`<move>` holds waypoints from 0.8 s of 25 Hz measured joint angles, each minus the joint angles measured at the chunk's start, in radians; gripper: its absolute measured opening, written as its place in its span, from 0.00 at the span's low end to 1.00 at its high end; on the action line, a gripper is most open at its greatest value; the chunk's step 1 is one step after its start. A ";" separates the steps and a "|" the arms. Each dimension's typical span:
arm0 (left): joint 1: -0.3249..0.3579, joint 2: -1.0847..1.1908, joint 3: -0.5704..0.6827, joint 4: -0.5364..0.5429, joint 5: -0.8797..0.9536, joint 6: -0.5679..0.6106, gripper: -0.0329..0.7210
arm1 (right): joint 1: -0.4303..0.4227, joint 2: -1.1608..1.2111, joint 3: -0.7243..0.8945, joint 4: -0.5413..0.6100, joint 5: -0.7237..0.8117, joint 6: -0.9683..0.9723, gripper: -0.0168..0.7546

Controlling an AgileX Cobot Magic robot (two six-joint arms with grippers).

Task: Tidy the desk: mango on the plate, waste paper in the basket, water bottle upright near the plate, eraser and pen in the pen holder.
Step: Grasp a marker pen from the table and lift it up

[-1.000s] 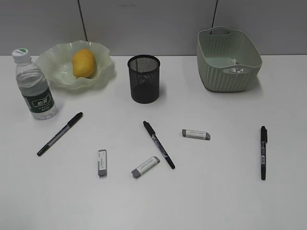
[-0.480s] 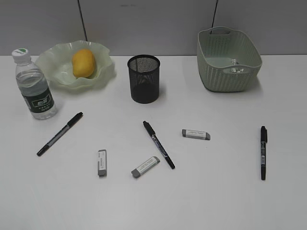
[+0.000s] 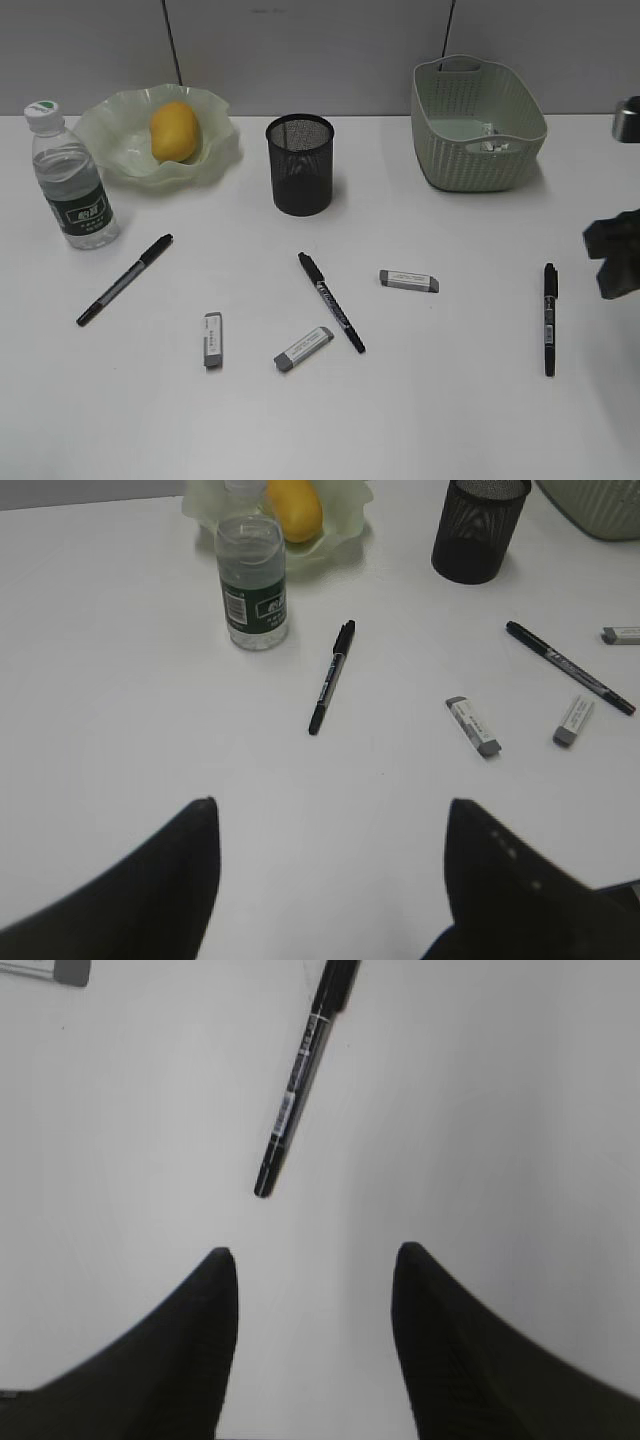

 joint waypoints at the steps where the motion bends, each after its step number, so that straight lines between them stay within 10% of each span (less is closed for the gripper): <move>1: 0.000 0.000 0.000 0.000 0.000 0.000 0.75 | 0.000 0.050 -0.019 0.001 -0.013 0.005 0.55; 20: 0.000 0.000 0.000 0.001 0.000 0.000 0.75 | -0.090 0.635 -0.369 0.026 -0.075 0.039 0.54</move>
